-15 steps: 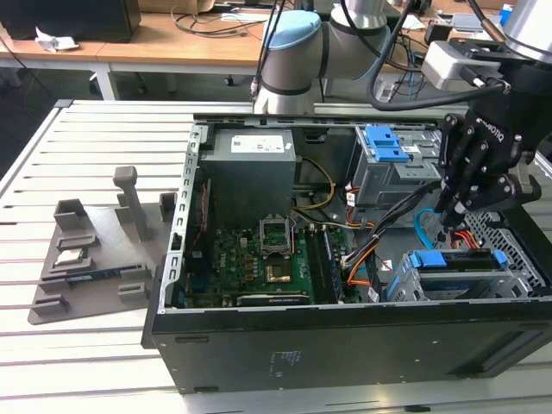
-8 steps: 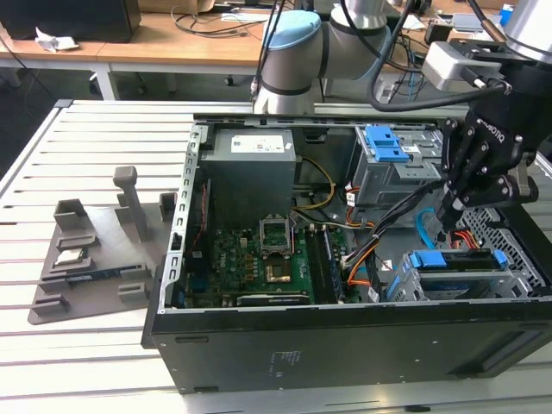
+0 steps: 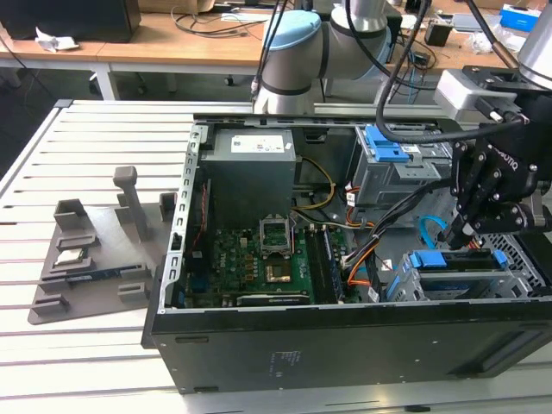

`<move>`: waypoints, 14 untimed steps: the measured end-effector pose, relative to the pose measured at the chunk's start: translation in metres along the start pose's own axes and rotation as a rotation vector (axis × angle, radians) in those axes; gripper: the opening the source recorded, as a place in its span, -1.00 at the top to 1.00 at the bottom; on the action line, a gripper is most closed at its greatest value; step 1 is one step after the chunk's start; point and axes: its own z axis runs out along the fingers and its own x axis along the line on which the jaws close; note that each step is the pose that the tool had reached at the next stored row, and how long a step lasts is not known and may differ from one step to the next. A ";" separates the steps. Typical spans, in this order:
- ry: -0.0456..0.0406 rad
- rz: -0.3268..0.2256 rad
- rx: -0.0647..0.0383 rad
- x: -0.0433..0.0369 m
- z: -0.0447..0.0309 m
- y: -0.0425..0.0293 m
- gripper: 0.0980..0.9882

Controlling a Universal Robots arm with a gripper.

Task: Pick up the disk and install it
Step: 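Insert the second disk wire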

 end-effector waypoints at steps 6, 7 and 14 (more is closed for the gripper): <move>0.0021 0.000 0.000 -0.0006 0.0061 -0.0076 0.98; 0.0051 0.003 0.000 -0.0005 0.0070 -0.0079 0.98; 0.0183 0.023 -0.002 -0.0004 0.0098 -0.0121 0.98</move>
